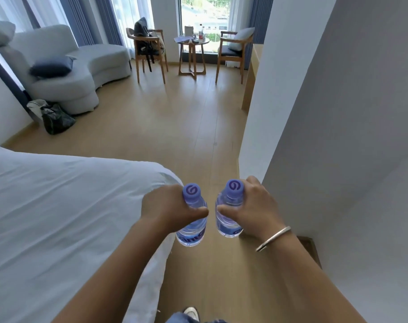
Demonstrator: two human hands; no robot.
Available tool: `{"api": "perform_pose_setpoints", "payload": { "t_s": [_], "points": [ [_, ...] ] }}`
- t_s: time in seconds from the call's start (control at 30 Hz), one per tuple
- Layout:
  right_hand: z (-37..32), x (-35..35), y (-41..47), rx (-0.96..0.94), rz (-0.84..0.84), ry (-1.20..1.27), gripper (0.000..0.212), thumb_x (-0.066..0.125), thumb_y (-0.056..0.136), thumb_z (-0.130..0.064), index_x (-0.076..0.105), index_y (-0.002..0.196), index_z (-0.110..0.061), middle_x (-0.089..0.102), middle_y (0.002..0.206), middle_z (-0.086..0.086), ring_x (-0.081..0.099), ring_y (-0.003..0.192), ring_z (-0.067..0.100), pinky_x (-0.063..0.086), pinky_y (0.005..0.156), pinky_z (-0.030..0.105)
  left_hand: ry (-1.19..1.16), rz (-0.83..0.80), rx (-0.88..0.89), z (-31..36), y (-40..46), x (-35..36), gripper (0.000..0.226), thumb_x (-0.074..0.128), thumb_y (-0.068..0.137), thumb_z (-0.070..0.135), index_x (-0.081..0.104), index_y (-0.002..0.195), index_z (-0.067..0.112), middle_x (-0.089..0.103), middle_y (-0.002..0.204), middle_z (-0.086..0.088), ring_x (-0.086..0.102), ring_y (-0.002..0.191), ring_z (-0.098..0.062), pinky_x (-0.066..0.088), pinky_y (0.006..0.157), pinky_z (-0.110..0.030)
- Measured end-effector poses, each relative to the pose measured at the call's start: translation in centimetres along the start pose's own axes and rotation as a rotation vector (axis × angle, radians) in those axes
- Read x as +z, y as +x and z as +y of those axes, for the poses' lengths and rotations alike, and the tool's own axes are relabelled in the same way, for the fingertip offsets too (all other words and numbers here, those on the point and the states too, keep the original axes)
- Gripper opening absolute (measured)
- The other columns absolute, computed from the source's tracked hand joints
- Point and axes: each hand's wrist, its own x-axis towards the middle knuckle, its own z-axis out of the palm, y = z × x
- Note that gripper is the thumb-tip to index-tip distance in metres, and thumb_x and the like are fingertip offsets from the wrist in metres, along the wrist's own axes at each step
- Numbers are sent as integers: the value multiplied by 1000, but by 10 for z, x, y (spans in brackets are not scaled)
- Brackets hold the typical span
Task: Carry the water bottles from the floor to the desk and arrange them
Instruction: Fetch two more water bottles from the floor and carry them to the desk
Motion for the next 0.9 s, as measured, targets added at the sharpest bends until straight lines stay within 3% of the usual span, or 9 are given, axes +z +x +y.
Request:
{"api": "perform_pose_setpoints", "payload": {
  "t_s": [0.17, 0.3, 0.43, 0.67, 0.8, 0.9],
  "points": [
    [-3, 11, 68, 38, 46, -5, 43, 75, 68, -44, 60, 100, -19, 45, 84, -5, 50, 74, 13, 39, 64, 20, 50, -19, 4, -28, 75, -3, 49, 58, 67, 66, 67, 83, 20, 68, 76, 2, 61, 69, -15, 52, 65, -27],
    [4, 20, 121, 64, 17, 4, 36, 75, 67, -43, 48, 85, -27, 44, 80, -5, 50, 70, 13, 37, 57, 16, 40, -55, 4, -40, 129, 8, 51, 58, 66, 68, 65, 82, 21, 67, 77, 3, 60, 69, -15, 52, 64, -26],
    [14, 30, 182, 61, -24, -8, 33, 73, 67, -45, 46, 77, -29, 41, 75, -7, 50, 68, 14, 39, 56, 19, 24, -77, 0, -45, 190, 17, 48, 58, 60, 68, 62, 72, 22, 62, 67, 6, 57, 63, -13, 38, 50, -19],
    [43, 32, 322, 12, -32, -9, 38, 72, 66, -46, 36, 59, -34, 39, 68, -12, 43, 58, 9, 34, 52, 19, 2, -66, 3, -36, 335, 24, 45, 59, 61, 65, 52, 60, 20, 53, 58, 6, 51, 59, -15, 29, 46, -21],
    [63, 29, 404, 28, -22, -6, 27, 72, 65, -44, 52, 72, -27, 48, 77, -4, 51, 68, 14, 49, 61, 27, -10, -53, -25, -26, 423, 16, 45, 59, 62, 64, 49, 58, 20, 51, 56, 7, 48, 56, -13, 30, 45, -21],
    [75, 27, 457, 27, 11, 3, 32, 73, 66, -43, 57, 82, -21, 50, 81, -2, 55, 73, 17, 52, 65, 30, -32, -26, -34, -21, 476, 12, 46, 60, 63, 61, 45, 55, 19, 49, 54, 5, 44, 51, -10, 29, 44, -22]
  ]
}}
